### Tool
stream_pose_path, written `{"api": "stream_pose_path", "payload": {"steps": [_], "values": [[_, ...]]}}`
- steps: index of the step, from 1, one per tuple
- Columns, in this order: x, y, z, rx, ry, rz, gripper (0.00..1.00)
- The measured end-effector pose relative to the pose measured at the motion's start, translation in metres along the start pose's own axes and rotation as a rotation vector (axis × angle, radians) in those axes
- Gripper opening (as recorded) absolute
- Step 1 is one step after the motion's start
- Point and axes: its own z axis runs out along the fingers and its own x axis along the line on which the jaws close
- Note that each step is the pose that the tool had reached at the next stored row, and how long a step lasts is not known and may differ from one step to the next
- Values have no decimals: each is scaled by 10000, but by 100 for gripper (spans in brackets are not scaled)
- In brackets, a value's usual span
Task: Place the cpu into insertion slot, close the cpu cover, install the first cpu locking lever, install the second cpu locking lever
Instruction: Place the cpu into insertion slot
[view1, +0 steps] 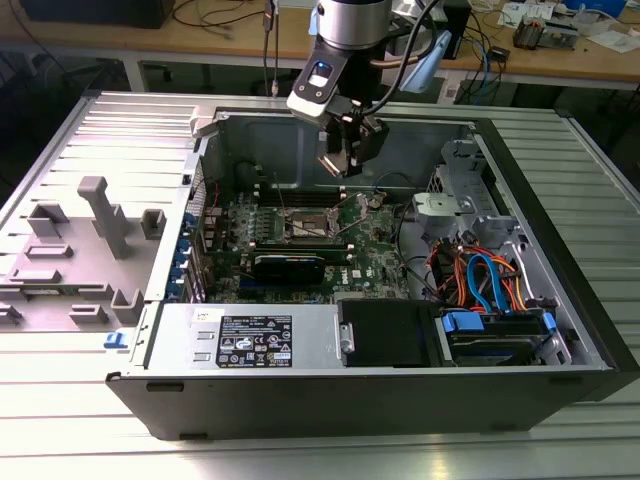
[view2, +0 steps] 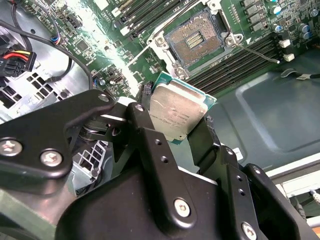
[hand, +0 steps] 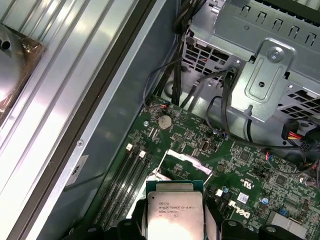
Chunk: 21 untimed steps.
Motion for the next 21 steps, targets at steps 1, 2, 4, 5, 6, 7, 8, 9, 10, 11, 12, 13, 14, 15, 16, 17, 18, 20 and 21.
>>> {"api": "stream_pose_path", "payload": {"steps": [1, 2, 4, 5, 6, 7, 8, 9, 10, 11, 12, 13, 14, 15, 16, 17, 18, 20, 21], "values": [[0, 0, 0, 0, -1, 1, 55], [0, 0, 0, 0, -1, 7, 55], [0, 0, 0, 0, -1, 13, 55], [0, 0, 0, 0, -1, 13, 55], [0, 0, 0, -1, -1, 14, 55], [0, 0, 0, 0, -1, 14, 55], [0, 0, 0, 0, -1, 14, 55], [0, 0, 0, -1, -2, 15, 55], [0, 0, 0, -1, -2, 15, 55], [0, 0, 0, -1, -1, 15, 55], [0, 0, 0, 0, -2, 19, 55], [0, 0, 0, -1, -3, 27, 55], [0, 0, 0, -1, -4, 45, 55], [0, 0, 1, -2, -6, 76, 55], [0, 0, 1, -4, -13, 151, 55], [0, 0, 3, -7, -21, 250, 55], [0, 0, 4, -8, -25, 306, 55], [0, 0, 5, -9, -34, 403, 55], [0, 0, 6, -11, -38, 450, 55]]}}
